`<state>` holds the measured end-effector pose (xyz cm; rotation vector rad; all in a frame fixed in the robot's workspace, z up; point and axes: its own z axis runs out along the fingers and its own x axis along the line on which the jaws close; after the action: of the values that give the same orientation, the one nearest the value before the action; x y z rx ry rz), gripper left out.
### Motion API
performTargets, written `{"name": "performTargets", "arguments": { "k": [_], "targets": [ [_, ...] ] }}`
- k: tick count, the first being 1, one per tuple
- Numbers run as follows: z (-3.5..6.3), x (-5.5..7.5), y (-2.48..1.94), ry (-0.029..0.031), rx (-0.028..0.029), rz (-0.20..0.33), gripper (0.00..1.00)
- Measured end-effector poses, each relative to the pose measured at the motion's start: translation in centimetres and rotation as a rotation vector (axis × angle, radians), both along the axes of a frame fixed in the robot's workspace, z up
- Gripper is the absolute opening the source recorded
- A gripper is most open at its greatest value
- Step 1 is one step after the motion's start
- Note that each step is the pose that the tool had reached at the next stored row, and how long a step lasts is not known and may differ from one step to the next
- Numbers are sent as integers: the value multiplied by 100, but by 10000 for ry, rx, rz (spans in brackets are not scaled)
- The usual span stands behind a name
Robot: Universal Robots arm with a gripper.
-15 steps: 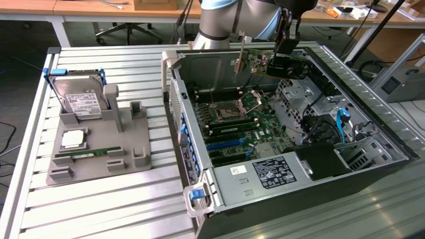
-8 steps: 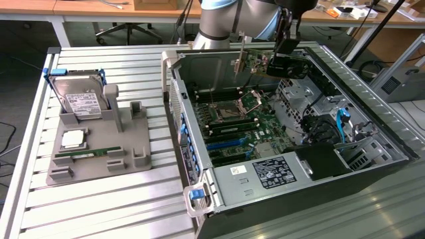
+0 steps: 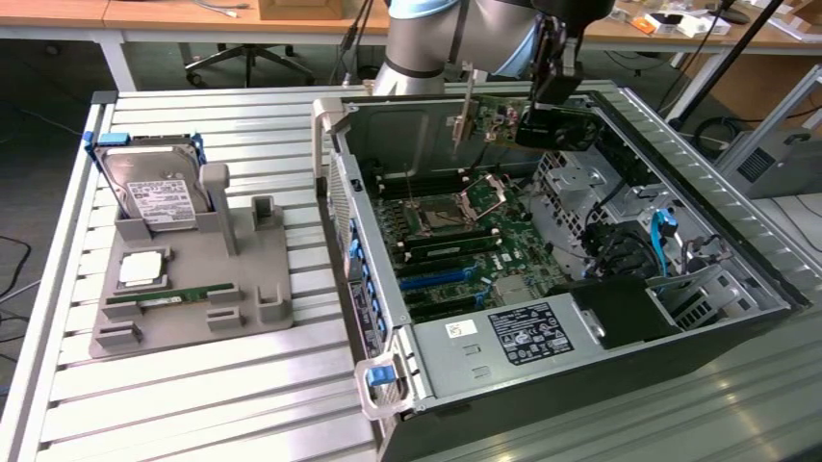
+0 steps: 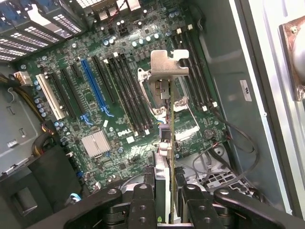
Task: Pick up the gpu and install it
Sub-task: 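Insert the gpu into the slot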
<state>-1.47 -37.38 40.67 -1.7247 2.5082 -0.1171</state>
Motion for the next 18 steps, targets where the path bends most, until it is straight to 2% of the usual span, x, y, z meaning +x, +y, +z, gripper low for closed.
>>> {"name": "performTargets", "arguments": {
  "k": [5, 10, 11, 16, 18],
  "targets": [
    [-1, 0, 0, 0, -7, 649, 27],
    [-6, 0, 0, 0, -7, 1778, 27],
    [-9, 0, 0, -1, -6, 2143, 27],
    [-16, 0, 0, -1, -6, 3177, 27],
    [-19, 0, 0, 0, -8, 3772, 27]
  ]
}}
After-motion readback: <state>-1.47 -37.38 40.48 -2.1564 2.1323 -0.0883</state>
